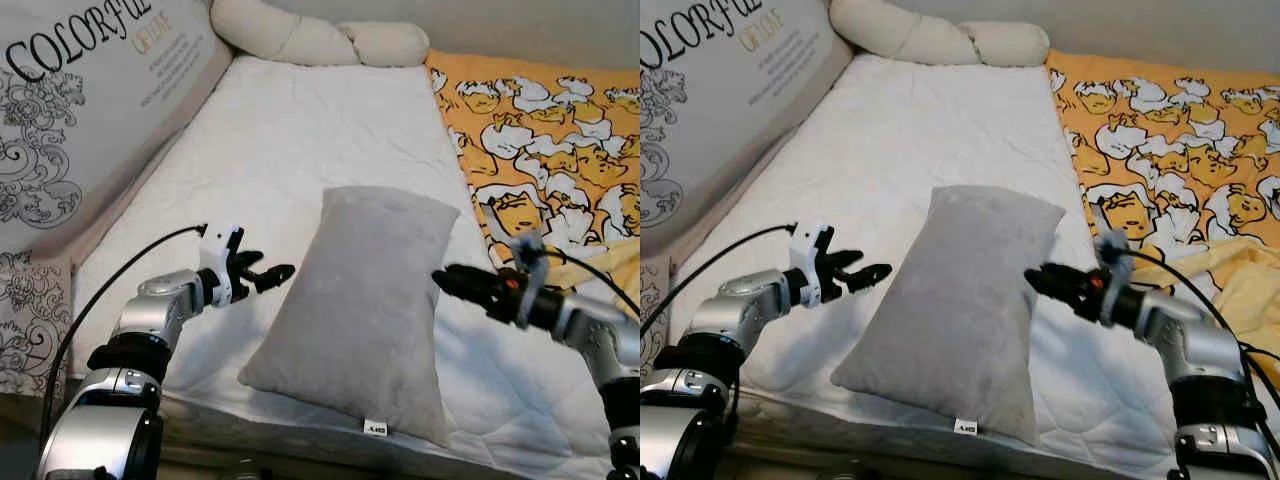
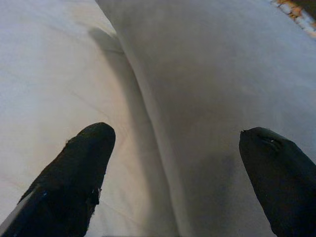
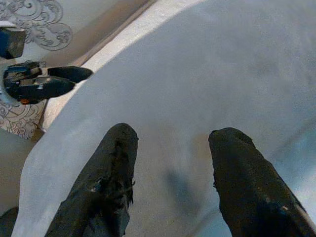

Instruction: Clean up the room

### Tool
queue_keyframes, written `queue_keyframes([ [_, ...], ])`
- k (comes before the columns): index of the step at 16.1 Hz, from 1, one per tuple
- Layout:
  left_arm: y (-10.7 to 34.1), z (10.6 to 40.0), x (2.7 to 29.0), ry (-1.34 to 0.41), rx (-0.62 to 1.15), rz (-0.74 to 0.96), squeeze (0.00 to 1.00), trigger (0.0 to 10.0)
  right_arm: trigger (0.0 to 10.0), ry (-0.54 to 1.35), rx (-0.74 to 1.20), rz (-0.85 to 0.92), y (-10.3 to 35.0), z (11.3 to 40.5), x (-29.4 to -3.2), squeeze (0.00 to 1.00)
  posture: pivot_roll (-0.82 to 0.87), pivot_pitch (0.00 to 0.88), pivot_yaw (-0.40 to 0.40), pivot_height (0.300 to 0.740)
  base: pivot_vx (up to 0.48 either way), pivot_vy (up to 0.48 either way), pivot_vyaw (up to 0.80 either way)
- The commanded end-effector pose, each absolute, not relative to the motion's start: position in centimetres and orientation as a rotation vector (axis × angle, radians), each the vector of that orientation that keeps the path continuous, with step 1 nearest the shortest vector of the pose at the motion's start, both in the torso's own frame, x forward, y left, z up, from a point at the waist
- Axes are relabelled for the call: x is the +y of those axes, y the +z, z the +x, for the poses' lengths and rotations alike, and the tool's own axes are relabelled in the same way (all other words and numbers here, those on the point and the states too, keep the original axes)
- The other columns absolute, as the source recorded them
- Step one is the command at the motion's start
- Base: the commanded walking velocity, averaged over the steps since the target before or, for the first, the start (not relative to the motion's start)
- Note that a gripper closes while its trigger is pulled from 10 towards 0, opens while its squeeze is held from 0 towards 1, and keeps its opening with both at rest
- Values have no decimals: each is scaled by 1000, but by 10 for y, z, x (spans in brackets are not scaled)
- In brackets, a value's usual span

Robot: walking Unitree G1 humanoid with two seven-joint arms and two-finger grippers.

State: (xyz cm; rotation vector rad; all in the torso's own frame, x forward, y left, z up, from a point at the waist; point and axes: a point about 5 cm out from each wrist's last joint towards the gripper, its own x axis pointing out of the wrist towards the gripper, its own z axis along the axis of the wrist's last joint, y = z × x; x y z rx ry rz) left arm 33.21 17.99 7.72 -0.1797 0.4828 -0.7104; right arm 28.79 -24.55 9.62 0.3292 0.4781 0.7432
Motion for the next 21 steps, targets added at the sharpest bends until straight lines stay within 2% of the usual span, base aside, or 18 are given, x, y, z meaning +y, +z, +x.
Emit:
queue_keyframes([
  [1, 81, 335, 179, -721, 476, -201, 1000, 10000, 10000, 718, 473, 353, 97, 288, -249, 1000, -86, 0, 10, 740, 0, 0, 0],
  [3, 75, 328, 176, -775, 503, -317, 1000, 10000, 10000, 661, 533, 407, 77, 281, -253, 1000, -84, 0, 7, 740, 0, 0, 0],
  [5, 70, 325, 165, -811, 509, -442, 1000, 10000, 10000, 618, 582, 570, 56, 273, -250, 1000, -82, 0, 2, 740, 0, 0, 0],
  [9, 63, 323, 138, -864, 536, -494, 1000, 10000, 10000, 590, 645, 688, 31, 262, -238, 1000, -86, 0, 6, 740, 0, 0, 0],
  [12, 61, 318, 124, -948, 556, -531, 1000, 10000, 10000, 614, 621, 748, 28, 264, -228, 1000, -91, 0, 15, 740, 0, 0, 0],
  [13, 58, 313, 119, -987, 590, -523, 416, 10000, 10000, 611, 653, 693, 20, 266, -217, 1000, -91, 0, 17, 740, 0, 0, 0],
  [14, 57, 312, 118, -992, 599, -520, 416, 10000, 10000, 598, 667, 655, 17, 266, -214, 1000, -90, 0, 17, 740, 0, 0, 0],
  [15, 56, 312, 118, -998, 604, -505, 20, 10000, 10000, 579, 690, 620, 14, 266, -212, 0, -88, 0, 16, 740, 0, 0, 0],
  [16, 55, 311, 118, -1003, 613, -477, 0, 8000, 10000, 571, 717, 619, 9, 266, -209, 0, -86, 0, 15, 740, 0, 0, 0],
  [17, 53, 310, 120, -1005, 632, -430, 0, 2824, 4314, 558, 732, 575, 4, 266, -205, 0, -82, 0, 12, 740, 0, 0, 0],
  [18, 52, 309, 121, -1009, 639, -406, 0, 1137, 1137, 549, 737, 559, 2, 266, -202, 0, -80, 0, 11, 740, 0, 0, 0],
  [19, 53, 310, 122, -1008, 637, -399, 0, 0, 0, 550, 723, 574, 2, 268, -200, 0, -78, 0, 9, 740, 0, 0, 0],
  [21, 56, 312, 122, -1007, 629, -399, 0, 0, 0, 551, 709, 569, 2, 271, -196, 0, -75, 0, 7, 740, 0, 0, 0],
])
